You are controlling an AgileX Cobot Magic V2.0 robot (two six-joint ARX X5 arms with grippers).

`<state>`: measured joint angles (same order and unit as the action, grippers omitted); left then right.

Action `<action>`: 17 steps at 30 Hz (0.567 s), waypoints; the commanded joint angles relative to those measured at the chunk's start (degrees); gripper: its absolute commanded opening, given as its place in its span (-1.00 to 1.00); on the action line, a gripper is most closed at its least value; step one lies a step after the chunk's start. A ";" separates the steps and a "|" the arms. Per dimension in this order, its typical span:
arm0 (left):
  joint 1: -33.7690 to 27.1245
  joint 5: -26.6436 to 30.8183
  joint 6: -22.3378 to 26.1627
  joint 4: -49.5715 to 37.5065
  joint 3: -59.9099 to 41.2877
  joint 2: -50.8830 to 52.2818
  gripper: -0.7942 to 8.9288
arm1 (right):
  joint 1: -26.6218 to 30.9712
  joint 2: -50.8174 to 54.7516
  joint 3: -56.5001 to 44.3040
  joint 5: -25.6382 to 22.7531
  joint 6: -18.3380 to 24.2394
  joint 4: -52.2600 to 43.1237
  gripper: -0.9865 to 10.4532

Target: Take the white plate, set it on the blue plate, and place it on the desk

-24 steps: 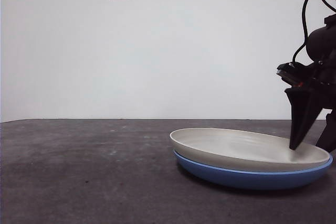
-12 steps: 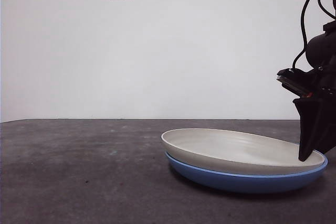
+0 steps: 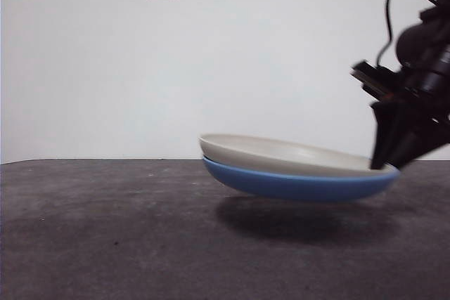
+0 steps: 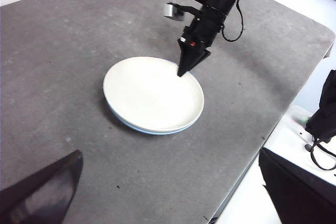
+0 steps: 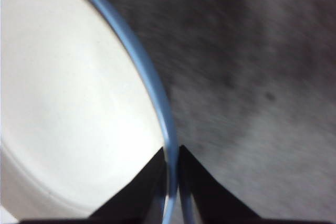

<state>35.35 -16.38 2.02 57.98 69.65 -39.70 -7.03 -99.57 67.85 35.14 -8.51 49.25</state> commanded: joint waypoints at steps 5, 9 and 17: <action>0.28 0.07 -0.31 -0.68 0.77 -0.28 0.47 | -6.12 -0.50 5.64 -3.19 -5.01 -1.49 -0.82; 0.28 0.07 -0.31 -0.68 0.77 -0.28 0.47 | -8.02 -1.62 6.80 -3.67 -6.10 -1.84 -0.82; 0.28 0.07 -0.31 -0.68 0.77 -0.28 0.47 | -10.27 -6.08 6.86 -3.69 -6.64 -2.47 -0.82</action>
<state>35.35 -16.38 2.02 57.98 69.65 -39.70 -16.62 -104.68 73.67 30.65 -14.46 47.35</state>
